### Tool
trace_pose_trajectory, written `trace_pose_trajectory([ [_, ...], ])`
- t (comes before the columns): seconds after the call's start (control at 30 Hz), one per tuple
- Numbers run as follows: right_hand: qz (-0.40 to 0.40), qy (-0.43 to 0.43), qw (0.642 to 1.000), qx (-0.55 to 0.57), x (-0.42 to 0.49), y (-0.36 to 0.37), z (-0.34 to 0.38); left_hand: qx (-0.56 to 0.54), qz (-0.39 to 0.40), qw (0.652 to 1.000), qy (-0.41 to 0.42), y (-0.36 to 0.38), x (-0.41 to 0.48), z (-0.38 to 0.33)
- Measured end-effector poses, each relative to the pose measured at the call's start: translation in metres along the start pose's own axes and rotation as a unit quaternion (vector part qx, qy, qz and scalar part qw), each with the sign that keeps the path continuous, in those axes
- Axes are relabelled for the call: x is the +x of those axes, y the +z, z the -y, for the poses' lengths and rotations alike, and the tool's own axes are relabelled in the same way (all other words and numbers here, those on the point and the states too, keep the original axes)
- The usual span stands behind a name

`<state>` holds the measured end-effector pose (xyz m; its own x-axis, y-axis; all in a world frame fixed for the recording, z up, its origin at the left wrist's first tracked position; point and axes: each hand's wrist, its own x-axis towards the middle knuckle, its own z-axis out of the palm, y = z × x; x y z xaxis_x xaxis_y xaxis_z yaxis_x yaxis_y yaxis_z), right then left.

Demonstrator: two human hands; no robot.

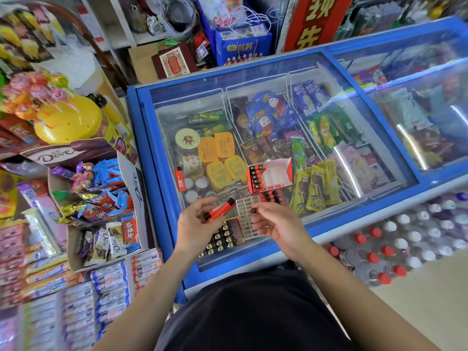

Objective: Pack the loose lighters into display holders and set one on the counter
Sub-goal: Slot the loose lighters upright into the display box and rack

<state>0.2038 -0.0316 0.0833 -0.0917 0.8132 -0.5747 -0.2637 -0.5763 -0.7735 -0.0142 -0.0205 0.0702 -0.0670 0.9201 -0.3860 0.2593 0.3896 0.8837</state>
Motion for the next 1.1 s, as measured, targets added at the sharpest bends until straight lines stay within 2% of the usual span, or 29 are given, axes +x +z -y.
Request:
trace_pose_trajectory([
  [0.13,-0.021,-0.030,0.994,-0.103,-0.003,-0.001,-0.015,0.035,-0.012,0.999,0.030,-0.008,-0.008,0.005],
  [0.27,-0.039,-0.045,0.986,-0.153,-0.002,-0.006,-0.030,0.039,-0.010,0.998,0.043,-0.014,-0.014,0.009],
  [0.4,-0.098,-0.034,0.988,-0.114,-0.005,-0.018,-0.052,0.046,-0.007,0.998,0.049,-0.018,-0.015,0.017],
  [0.57,-0.181,-0.017,0.974,-0.134,-0.020,-0.039,-0.081,0.044,0.017,0.998,0.040,-0.018,-0.019,0.023],
  [0.7,-0.213,0.002,0.970,-0.117,-0.028,-0.049,-0.094,0.034,0.042,0.998,0.019,-0.015,-0.020,0.032],
  [0.9,-0.228,-0.055,0.960,-0.150,-0.013,-0.035,-0.083,0.050,0.064,0.996,0.026,-0.010,-0.018,0.031],
  [1.1,-0.297,-0.073,0.925,-0.227,0.012,-0.024,-0.079,0.046,0.071,0.995,0.052,-0.010,-0.014,0.028],
])
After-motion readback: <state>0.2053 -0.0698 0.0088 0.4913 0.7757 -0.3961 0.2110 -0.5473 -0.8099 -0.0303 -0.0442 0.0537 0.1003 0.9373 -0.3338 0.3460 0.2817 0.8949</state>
